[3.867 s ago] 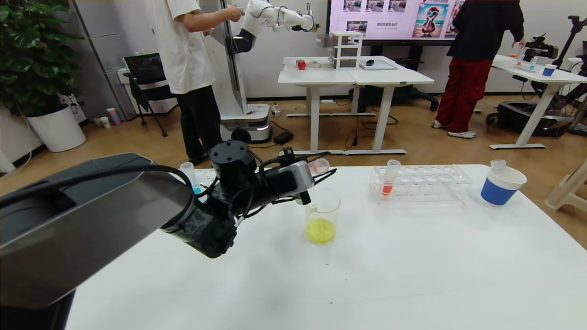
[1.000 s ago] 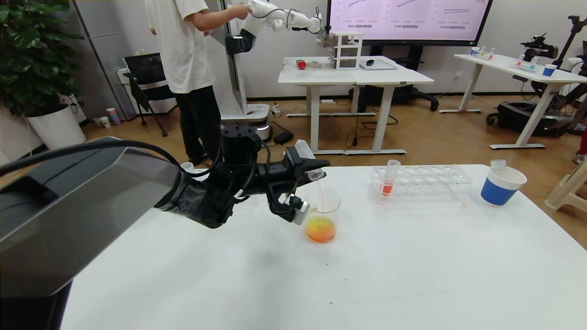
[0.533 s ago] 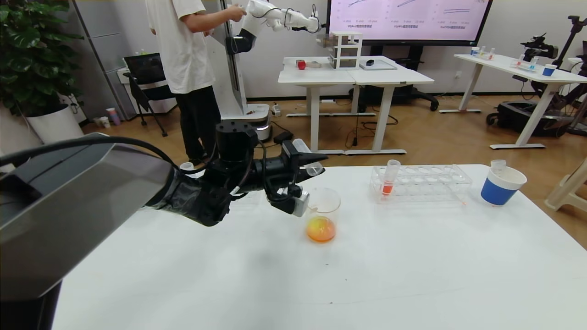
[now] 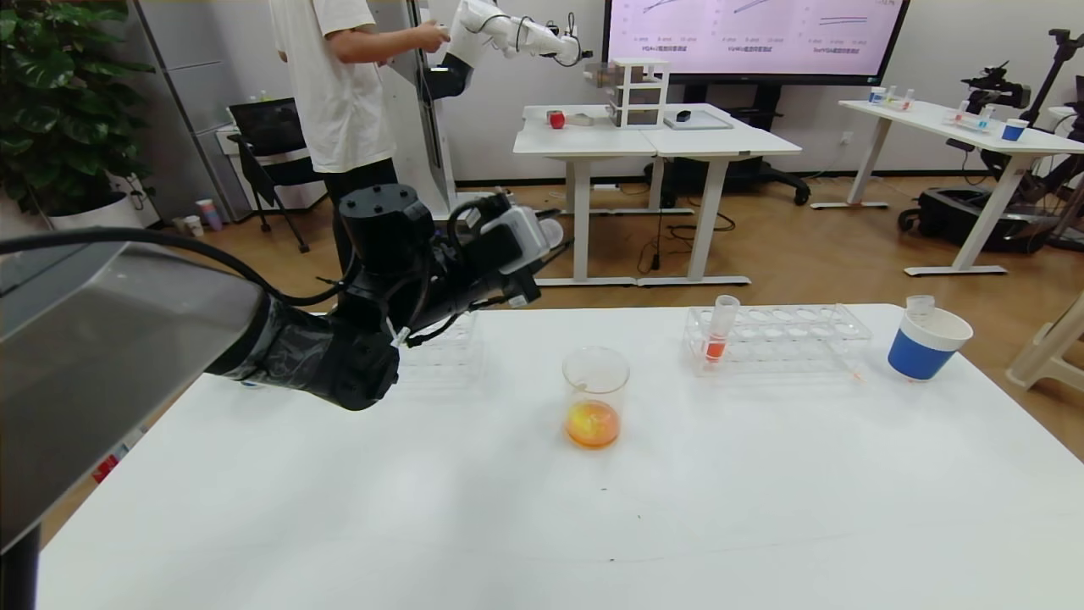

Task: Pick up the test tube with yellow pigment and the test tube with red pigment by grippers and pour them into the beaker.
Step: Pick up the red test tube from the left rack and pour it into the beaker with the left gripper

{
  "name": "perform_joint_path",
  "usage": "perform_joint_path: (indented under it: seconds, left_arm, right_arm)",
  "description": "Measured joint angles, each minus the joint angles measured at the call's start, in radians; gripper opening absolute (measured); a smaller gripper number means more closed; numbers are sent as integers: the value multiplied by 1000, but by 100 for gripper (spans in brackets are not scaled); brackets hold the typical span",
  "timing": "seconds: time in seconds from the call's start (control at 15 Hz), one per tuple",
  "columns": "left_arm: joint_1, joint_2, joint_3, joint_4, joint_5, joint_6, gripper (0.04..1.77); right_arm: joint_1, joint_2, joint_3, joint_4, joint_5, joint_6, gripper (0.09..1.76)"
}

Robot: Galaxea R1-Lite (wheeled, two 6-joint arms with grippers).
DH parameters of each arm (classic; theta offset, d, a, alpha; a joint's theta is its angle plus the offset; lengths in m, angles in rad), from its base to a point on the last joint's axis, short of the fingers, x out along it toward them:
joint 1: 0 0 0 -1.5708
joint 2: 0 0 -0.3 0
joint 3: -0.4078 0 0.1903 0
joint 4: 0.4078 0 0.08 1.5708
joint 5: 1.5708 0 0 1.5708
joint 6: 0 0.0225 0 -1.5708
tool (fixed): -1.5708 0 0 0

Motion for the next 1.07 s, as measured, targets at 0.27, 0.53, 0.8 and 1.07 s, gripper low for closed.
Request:
perform_joint_path:
  seconds: [0.27,0.53,0.8,1.07]
  left_arm:
    - [-7,-6,11,-64,472,-495,53]
    - [16,-19,-34,135,765,-797,53]
    - [45,-46,3,162,796,-898,53]
    - [187,-90,74,141,714,-893,53]
  right_arm:
    - [0,0,0,0,0,0,174]
    - [0,0,0,0,0,0,174]
    - [0,0,0,0,0,0,174]
    - [0,0,0,0,0,0,174]
